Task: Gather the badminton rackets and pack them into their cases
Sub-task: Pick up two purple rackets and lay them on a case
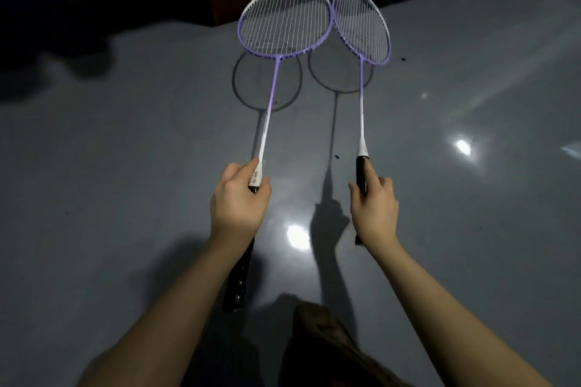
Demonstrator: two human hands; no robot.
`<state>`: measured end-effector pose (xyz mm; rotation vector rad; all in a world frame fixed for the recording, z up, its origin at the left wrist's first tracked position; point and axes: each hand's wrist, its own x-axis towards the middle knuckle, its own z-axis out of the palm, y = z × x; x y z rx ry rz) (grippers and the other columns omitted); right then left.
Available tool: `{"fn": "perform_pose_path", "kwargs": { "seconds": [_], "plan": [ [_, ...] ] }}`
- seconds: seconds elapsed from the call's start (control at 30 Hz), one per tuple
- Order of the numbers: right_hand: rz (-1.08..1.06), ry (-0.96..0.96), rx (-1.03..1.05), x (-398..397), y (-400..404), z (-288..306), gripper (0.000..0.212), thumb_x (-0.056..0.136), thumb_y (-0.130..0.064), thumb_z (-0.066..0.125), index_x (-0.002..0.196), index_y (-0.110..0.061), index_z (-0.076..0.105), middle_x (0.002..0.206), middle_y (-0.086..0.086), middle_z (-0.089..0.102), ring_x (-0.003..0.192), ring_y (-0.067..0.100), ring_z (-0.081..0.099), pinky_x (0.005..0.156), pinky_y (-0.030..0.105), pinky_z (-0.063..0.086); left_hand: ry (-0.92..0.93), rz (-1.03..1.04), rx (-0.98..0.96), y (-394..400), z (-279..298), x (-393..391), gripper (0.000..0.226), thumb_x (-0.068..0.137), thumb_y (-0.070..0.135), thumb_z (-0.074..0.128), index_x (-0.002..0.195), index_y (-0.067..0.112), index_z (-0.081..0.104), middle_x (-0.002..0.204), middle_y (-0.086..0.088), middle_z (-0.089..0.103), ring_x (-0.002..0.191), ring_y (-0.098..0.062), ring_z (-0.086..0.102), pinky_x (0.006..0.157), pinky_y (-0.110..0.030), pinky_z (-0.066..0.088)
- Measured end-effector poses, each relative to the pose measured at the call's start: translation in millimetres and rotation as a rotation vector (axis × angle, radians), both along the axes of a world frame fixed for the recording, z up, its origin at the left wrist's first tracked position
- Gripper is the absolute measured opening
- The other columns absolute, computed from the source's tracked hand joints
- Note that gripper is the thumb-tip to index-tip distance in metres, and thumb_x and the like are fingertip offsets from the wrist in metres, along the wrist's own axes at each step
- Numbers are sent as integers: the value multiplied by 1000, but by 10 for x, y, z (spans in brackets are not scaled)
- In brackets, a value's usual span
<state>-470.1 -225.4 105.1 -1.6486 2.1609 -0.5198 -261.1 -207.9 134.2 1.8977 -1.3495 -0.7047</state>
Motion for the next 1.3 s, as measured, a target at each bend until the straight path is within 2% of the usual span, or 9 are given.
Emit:
{"fn": "perform_pose_path", "kwargs": {
  "seconds": [0.13,0.37,0.43,0.57,0.7,0.83,1.03,1.17,1.3],
  "plan": [
    [40,-84,-52,263,428,1159,55,92,-21,53,142,-31,33,90,-1,41,75,21,45,81,40,41,15,13,-68,301,1078,165,38,76,23,56,112,12,65,83,0,51,71,-19,54,67,-24,39],
    [101,-128,-102,602,947,3333,54,92,-20,52,142,-25,32,94,3,49,82,8,35,76,26,18,-19,67,-182,730,3355,428,34,77,15,61,110,9,66,87,-4,58,70,-18,56,66,-28,47],
    [117,-134,-132,705,1048,4001,54,92,-19,52,142,-23,32,96,3,50,82,9,35,73,24,15,-16,62,-214,835,4058,520,34,78,14,61,111,8,65,86,-1,56,68,-11,52,65,-19,44],
    [156,-174,-194,885,1122,5258,55,92,-18,53,142,-24,32,97,1,48,87,13,40,74,22,15,5,68,-256,914,5372,673,33,81,6,64,114,8,64,88,0,52,69,-7,51,68,-6,39],
    [214,-318,-216,1016,972,6221,55,93,-19,52,143,-25,30,99,2,44,85,21,45,83,32,33,-19,121,-306,830,6385,738,34,81,8,65,115,10,63,91,-4,55,75,-7,51,75,-20,45],
    [303,-362,-261,1094,647,6838,56,93,-20,52,144,-26,30,98,2,44,80,22,49,80,46,46,-74,220,-364,680,7020,799,36,80,11,67,116,11,63,93,-5,57,79,-10,54,78,-29,47],
    [460,-343,-361,1332,-12,7375,55,93,-19,53,143,-21,32,100,-1,43,83,18,48,89,45,43,-122,388,-446,421,7471,1031,37,79,10,69,115,11,63,94,-2,59,82,-15,59,77,-25,47],
    [527,-360,-342,1721,-537,7505,54,93,-21,52,143,-21,32,101,1,44,88,23,51,88,49,45,-161,458,-447,63,7552,1412,35,78,12,69,113,9,64,96,-5,61,84,-21,60,77,-33,50],
    [548,-321,-338,2254,-1091,7570,52,93,-22,51,142,-19,35,102,2,46,93,26,52,91,42,41,-186,494,-402,-435,7563,1959,32,80,16,66,112,13,63,93,-5,58,85,-25,59,75,-37,50]
  ]
}}
